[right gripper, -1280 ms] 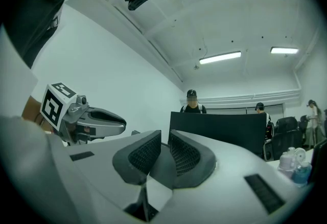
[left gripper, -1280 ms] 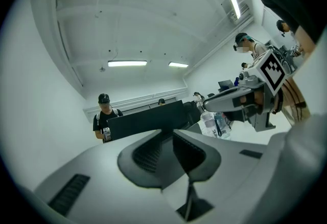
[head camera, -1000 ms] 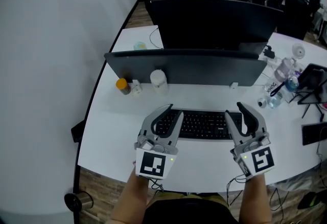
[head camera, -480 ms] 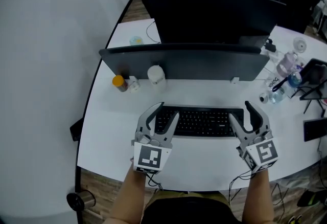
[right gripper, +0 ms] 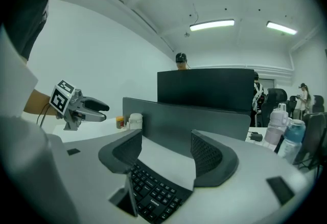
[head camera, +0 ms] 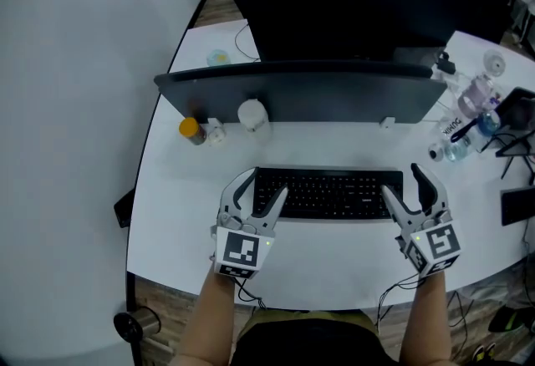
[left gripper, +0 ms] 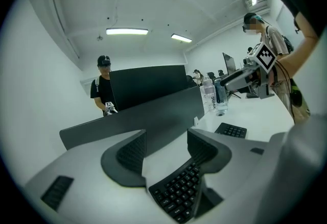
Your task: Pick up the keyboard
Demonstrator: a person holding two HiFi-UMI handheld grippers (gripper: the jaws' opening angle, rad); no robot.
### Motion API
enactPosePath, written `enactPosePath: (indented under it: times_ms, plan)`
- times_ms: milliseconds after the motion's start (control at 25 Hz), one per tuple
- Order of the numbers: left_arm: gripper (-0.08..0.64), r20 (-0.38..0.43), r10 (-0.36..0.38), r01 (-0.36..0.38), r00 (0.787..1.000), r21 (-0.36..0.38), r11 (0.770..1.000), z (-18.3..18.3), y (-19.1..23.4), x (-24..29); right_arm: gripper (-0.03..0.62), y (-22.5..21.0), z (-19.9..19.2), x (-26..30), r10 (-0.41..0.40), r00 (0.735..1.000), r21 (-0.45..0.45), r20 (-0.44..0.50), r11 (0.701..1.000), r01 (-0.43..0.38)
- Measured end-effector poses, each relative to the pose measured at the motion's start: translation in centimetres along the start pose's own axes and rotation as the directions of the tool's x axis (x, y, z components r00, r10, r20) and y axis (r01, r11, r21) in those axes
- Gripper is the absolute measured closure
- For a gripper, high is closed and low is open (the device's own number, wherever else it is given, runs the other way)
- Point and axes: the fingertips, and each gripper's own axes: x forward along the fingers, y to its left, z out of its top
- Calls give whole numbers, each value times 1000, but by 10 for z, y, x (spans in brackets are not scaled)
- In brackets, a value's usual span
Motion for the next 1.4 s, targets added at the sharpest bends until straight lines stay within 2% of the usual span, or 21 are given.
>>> enactPosePath:
  times_ms: [280, 480, 1000, 1400]
  plan:
    - [298, -56, -12, 11, 998, -15, 1000, -29, 3, 9, 311, -8, -32, 8, -9, 997, 18, -71, 1000, 10]
    - [290, -91, -41, 40, 995, -18, 999, -44, -2, 17, 307, -14, -53, 13, -16, 991, -2, -133, 1000, 16]
    - [274, -181, -72, 62, 981, -60, 996, -85, -3, 32, 295, -27, -92, 25, -9, 975, 102, -221, 994, 32]
    - [264, -258, -75, 38, 963, -145, 989, -128, 7, 40, 291, -43, -135, 26, -30, 948, 169, -317, 982, 88]
